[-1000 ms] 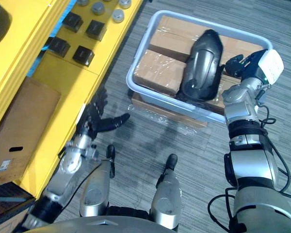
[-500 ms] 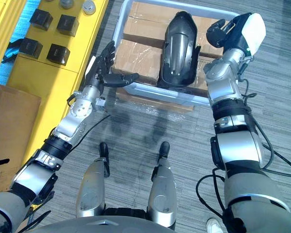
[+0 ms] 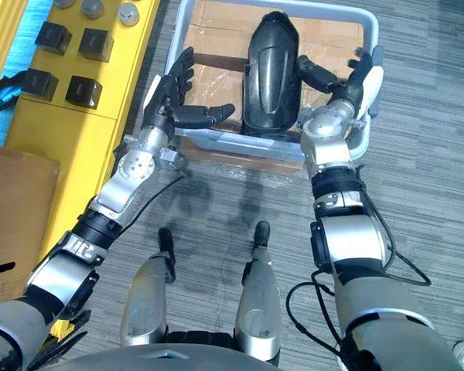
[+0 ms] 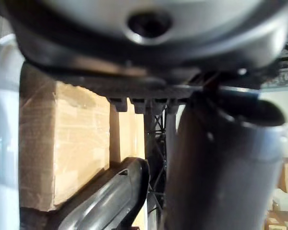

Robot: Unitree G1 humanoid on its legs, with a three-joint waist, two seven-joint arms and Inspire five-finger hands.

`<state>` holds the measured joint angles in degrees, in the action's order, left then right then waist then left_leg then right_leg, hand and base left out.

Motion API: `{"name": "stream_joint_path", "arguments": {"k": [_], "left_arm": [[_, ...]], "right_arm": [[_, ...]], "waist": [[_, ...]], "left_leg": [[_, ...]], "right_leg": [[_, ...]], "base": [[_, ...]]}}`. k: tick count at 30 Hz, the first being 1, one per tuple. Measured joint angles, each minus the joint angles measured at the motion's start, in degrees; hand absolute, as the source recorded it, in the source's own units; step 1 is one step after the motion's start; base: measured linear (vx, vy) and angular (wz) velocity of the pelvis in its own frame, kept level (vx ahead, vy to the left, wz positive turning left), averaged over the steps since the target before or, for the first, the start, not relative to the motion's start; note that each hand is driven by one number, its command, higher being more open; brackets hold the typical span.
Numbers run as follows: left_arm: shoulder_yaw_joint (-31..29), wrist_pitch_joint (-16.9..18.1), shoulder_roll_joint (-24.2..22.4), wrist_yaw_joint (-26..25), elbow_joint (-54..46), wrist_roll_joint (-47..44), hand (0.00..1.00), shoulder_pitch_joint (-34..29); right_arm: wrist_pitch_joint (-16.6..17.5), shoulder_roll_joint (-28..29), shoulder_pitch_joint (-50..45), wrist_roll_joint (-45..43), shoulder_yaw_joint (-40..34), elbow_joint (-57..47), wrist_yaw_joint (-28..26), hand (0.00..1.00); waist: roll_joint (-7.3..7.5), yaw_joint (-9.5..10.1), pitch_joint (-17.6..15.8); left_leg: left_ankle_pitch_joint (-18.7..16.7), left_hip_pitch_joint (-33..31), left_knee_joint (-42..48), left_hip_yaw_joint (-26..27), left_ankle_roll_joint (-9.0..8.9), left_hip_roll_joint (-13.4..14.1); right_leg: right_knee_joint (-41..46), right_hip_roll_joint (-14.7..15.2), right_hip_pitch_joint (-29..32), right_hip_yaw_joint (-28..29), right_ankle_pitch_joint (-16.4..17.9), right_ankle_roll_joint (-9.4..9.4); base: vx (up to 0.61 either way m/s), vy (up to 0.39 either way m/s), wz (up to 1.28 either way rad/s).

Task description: Walk over and take three plastic housings, then place them on the shelf

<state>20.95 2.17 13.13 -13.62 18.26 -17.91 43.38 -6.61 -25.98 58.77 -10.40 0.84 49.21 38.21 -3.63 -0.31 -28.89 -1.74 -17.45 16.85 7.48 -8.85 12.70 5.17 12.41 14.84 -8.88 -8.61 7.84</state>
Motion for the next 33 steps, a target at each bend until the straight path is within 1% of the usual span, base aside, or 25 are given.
{"name": "stream_joint_path", "arguments": {"k": [6, 9, 11, 13, 14, 17, 19, 20, 22, 24, 27, 30, 33], "left_arm": [[0.0, 0.0, 0.0, 0.9, -0.9, 0.0, 1.00, -1.4], [-0.1, 0.0, 0.2, 1.4, -0.9, 0.0, 1.00, -2.4], [-0.6, 0.0, 0.3, 1.7, -1.0, 0.0, 1.00, -3.6], [-1.0, 0.0, 0.4, 2.2, -1.0, 0.0, 1.00, -4.2], [-1.2, 0.0, 0.4, 2.3, -1.0, 0.0, 1.00, -4.4], [-1.5, 0.0, 0.8, 3.0, -1.0, -0.1, 1.00, -4.8], [-1.5, 0.1, 0.8, 3.5, -1.0, 0.0, 1.00, -4.9], [-1.5, 0.1, 0.8, 3.8, -1.0, 0.0, 1.00, -4.9], [-1.5, 0.2, 0.8, 3.9, -1.0, 0.0, 1.00, -4.9], [-1.4, 0.3, 0.8, 3.9, -1.0, 0.2, 1.00, -4.9], [-1.0, 0.5, 0.7, 4.3, -1.0, 0.2, 1.00, -4.9], [-0.4, 0.8, 0.8, 4.8, -0.9, 0.2, 1.00, -4.9], [0.6, 1.9, 0.8, 5.6, -0.9, 0.2, 1.00, -4.9]], "right_arm": [[2.7, 0.4, -0.1, 0.6, -2.1, -1.0, 5.1, 1.00], [2.6, 0.4, -0.6, 0.6, -2.7, -2.3, 5.6, 1.00], [1.8, 0.4, -0.9, 0.4, -2.7, -2.6, 4.8, 1.00], [-0.5, 0.0, -1.9, -1.6, -2.7, -2.3, 1.6, 1.00], [-1.2, 0.0, -1.9, -1.9, -2.6, -1.8, 0.7, 1.00], [-4.7, 0.0, -2.2, -2.1, -2.6, 0.8, -3.4, 1.00], [-6.0, 0.0, -2.2, -3.7, -2.5, 2.1, -5.0, 1.00], [-7.2, 0.0, -2.2, -4.0, -2.4, 2.7, -6.0, 1.00], [-8.3, 0.0, -2.2, -4.0, -2.3, 3.3, -7.1, 1.00], [-10.3, 0.0, -1.7, -4.0, -1.3, 4.8, -8.8, 1.00], [-12.1, 0.0, -1.2, -3.8, 0.0, 5.3, -9.6, 1.00], [-13.3, 0.0, 1.3, -3.4, 0.2, 7.4, -10.2, 1.00], [-13.9, -0.1, 3.3, -3.3, 1.4, 7.5, -10.2, 1.00]], "waist": [[0.00, -0.15, 0.0], [0.00, -0.07, 0.0], [0.00, -0.07, 0.0], [0.00, 0.04, 0.0], [0.00, 0.04, 0.0], [0.00, 0.22, 0.0], [0.00, 0.36, 0.0], [0.00, 0.60, 0.0], [0.00, 1.01, 0.0], [-0.01, 1.37, 0.0], [-0.01, 1.76, 0.0], [-0.02, 2.15, 0.0], [-0.03, 2.57, 0.0]], "left_leg": [[0.0, 0.4, 0.0, 0.0, 0.01, 0.0], [0.0, 0.4, 0.1, 0.0, 0.02, 0.0], [0.0, 0.5, 0.3, 0.1, 0.09, 0.0], [-0.2, 0.5, 0.7, 0.1, 0.22, 0.0], [-0.3, 0.5, 0.9, 0.1, 0.23, 0.0], [-1.0, 0.2, 2.5, 0.1, 0.35, 0.1], [-1.5, -0.1, 3.7, 0.1, 0.44, 0.2], [-1.9, -0.2, 4.3, 0.1, 0.51, 0.3], [-2.2, -0.4, 5.1, 0.1, 0.57, 0.4], [-2.6, -1.1, 6.1, -0.2, 0.64, 0.5], [-2.9, -2.2, 7.2, -1.0, 0.69, 0.5], [-2.9, -2.8, 7.8, -1.6, 0.70, 0.5], [-2.9, -3.1, 8.0, -1.9, 0.71, 0.5]], "right_leg": [[0.7, 0.0, 0.0, 0.3, 0.1, 0.04], [0.8, 0.0, 0.0, 0.3, 0.1, 0.05], [0.9, 0.0, 0.0, 0.4, 0.1, 0.06], [1.2, 0.0, 0.0, 0.5, 0.2, 0.14], [1.3, 0.1, 0.0, 0.6, 0.3, 0.15], [1.9, 0.1, 0.0, 0.9, 0.4, 0.17], [2.2, 0.1, 0.0, 1.0, 0.4, 0.18], [2.4, 0.1, 0.0, 1.2, 0.4, 0.19], [2.6, 0.1, 0.0, 1.3, 0.5, 0.21], [2.6, 0.1, 0.0, 1.2, 0.4, 0.24], [2.7, 0.1, 0.0, 0.6, 0.3, 0.39], [2.7, 0.1, 0.0, 0.1, 0.3, 0.42], [2.7, 0.1, 0.0, -0.1, 0.2, 0.43]], "base": [[0.00, 0.000, 0.00], [0.00, 0.000, 0.00], [0.00, 0.000, 0.00], [0.00, 0.000, 0.00], [0.00, 0.000, 0.00], [-0.02, 0.013, -0.02], [-0.03, 0.026, -0.05], [-0.04, 0.033, -0.06], [-0.02, 0.013, -0.02], [-0.04, 0.022, 0.02], [-0.02, 0.024, 0.09], [0.00, 0.016, 0.09], [0.01, 0.010, 0.04]]}}
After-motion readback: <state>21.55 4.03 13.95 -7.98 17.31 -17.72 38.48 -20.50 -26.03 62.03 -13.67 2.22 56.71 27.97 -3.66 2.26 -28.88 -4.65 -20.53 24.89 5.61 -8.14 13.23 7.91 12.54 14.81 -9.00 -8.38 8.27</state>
